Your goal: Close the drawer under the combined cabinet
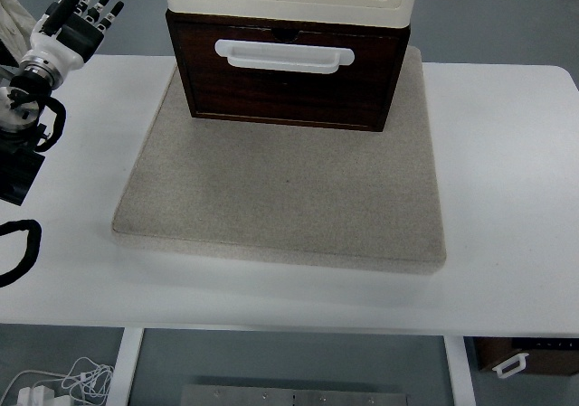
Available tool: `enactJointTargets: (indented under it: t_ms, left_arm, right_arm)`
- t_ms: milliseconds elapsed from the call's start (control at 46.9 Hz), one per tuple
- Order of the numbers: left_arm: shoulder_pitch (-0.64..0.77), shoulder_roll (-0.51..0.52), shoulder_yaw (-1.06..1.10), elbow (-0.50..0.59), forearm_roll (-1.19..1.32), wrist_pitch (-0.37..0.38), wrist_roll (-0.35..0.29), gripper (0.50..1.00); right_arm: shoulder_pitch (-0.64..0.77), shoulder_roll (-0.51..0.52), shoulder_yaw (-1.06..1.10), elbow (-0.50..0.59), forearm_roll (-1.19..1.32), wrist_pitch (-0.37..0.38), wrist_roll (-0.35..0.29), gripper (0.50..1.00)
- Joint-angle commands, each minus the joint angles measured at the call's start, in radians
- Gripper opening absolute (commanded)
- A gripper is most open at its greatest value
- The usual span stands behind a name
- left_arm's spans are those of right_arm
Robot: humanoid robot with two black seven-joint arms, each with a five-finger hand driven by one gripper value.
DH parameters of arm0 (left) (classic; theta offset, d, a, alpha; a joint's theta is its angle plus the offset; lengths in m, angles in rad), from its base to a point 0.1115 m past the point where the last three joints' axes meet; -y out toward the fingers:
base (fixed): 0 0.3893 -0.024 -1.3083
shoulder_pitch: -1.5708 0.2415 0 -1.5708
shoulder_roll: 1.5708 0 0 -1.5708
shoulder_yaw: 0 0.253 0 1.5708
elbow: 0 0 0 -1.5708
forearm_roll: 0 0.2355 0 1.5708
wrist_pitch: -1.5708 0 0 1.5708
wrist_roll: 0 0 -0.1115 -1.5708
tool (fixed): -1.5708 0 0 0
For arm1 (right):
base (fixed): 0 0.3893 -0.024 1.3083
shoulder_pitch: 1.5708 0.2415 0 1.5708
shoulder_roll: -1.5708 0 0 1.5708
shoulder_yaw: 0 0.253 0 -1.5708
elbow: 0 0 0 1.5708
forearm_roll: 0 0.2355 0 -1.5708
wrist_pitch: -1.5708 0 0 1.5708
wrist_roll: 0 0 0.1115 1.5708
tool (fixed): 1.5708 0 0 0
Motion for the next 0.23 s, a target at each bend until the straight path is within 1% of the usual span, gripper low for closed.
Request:
enactJointTargets:
  t_ms: [0, 213]
  left_arm:
    - [-0.001, -0.018, -0.001, 0.000, -0.031, 0.001, -0.007, 1.000]
    - [-0.001, -0.022, -0.001, -0.007, -0.115, 0.001, -0.018, 1.000]
  right_arm:
    - [0.000, 0.000, 0.001, 0.000, 0.000, 0.000, 0.000, 0.952]
    - [0.000, 0.000, 0.001, 0.000, 0.000, 0.000, -0.002, 0.952]
